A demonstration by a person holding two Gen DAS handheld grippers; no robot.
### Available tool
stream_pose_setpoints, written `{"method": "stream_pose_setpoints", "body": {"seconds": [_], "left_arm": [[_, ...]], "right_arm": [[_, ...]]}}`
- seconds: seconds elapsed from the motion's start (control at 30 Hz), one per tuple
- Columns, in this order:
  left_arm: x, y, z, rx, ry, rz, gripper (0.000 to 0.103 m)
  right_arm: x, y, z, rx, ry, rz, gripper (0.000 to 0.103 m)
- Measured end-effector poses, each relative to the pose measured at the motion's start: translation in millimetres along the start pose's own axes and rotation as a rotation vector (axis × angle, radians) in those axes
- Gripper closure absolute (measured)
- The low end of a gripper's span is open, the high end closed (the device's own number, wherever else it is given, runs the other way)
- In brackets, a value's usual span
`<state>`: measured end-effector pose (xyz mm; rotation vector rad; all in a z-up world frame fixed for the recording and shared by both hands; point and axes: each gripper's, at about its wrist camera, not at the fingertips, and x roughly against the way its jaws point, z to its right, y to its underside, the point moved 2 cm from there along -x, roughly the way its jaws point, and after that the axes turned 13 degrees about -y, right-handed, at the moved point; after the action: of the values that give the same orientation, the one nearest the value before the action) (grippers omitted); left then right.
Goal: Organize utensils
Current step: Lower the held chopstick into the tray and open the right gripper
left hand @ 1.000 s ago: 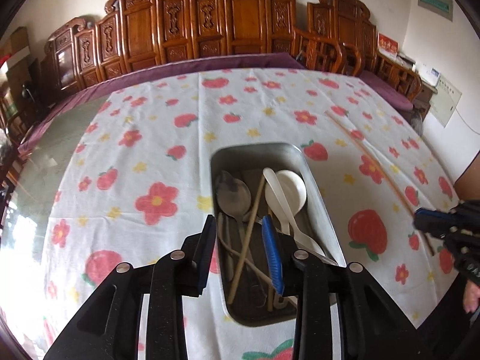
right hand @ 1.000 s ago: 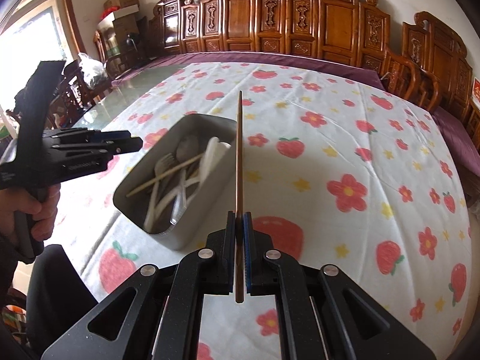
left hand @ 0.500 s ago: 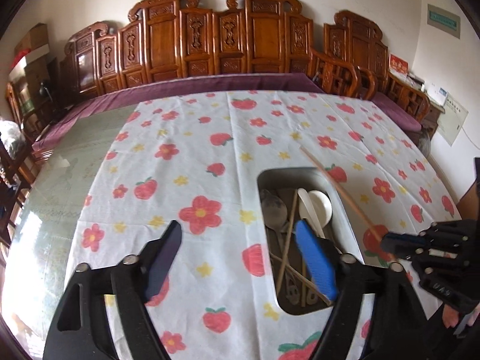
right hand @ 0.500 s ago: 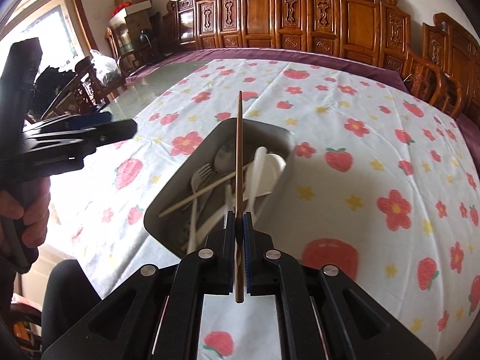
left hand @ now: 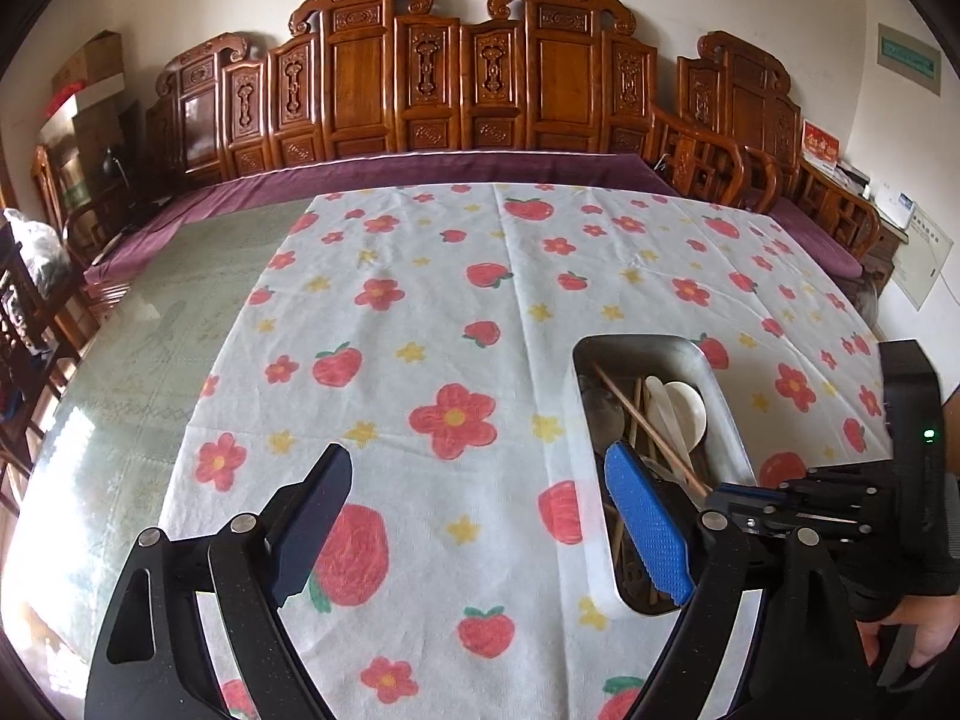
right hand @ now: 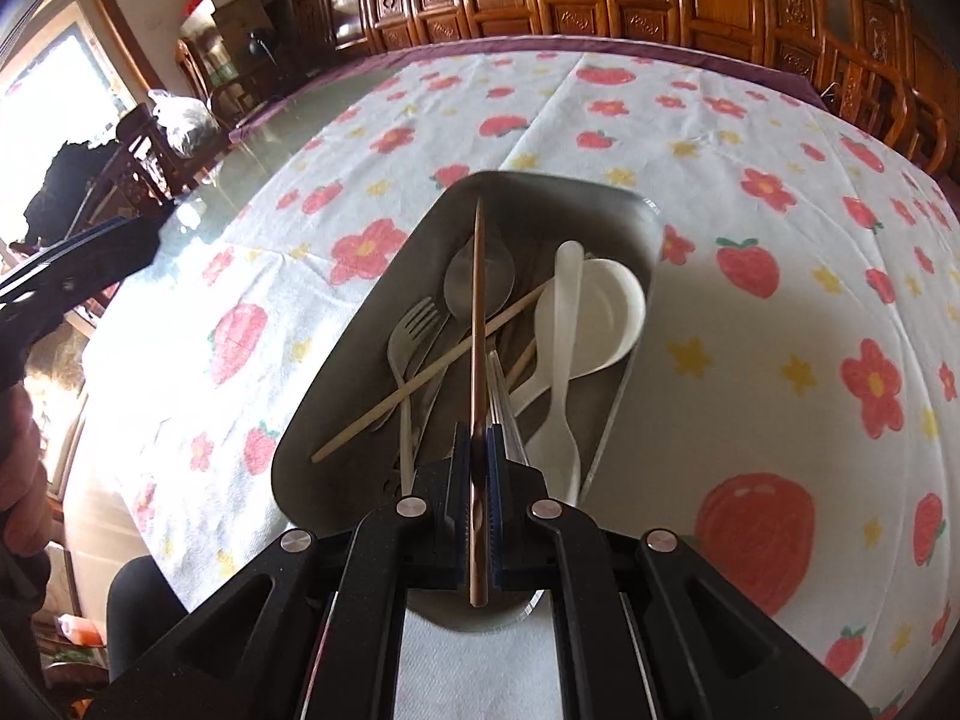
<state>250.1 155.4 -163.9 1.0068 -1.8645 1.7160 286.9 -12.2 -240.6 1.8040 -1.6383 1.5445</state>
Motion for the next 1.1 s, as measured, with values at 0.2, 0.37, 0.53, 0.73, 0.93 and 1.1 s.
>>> {"method": "stream_pose_setpoints", "body": {"seconds": [0.2, 0.37, 0.53, 0.73, 0.93, 1.1], "left_arm": [[0, 1, -1, -0.011, 0.004, 0.001, 0.020], [0, 1, -1, -0.011, 0.001, 0.001, 0.020], [-1, 1, -1, -0.009, -0.001, -0.002, 0.020], [-2, 1, 1, -0.014, -0.004, -0.002, 0.020], [5, 0, 2, 0.011, -0.017, 0.018, 0.020], [22, -3, 14, 0.018, -0.006, 0.042, 0.020]], "right_arm": [[-11, 6, -3, 0.010, 0.008, -0.026, 0.097], [-10, 7, -9, 0.023, -0.020, -0.017, 0.096], [-4, 6, -16, 0.034, -0.060, 0.005, 0.094], [3, 5, -22, 0.072, -0.056, 0.036, 0.093], [29, 9, -23, 0.101, -0.066, 0.105, 0.080], [66, 13, -26, 0.128, -0.054, 0.178, 0.077]]}}
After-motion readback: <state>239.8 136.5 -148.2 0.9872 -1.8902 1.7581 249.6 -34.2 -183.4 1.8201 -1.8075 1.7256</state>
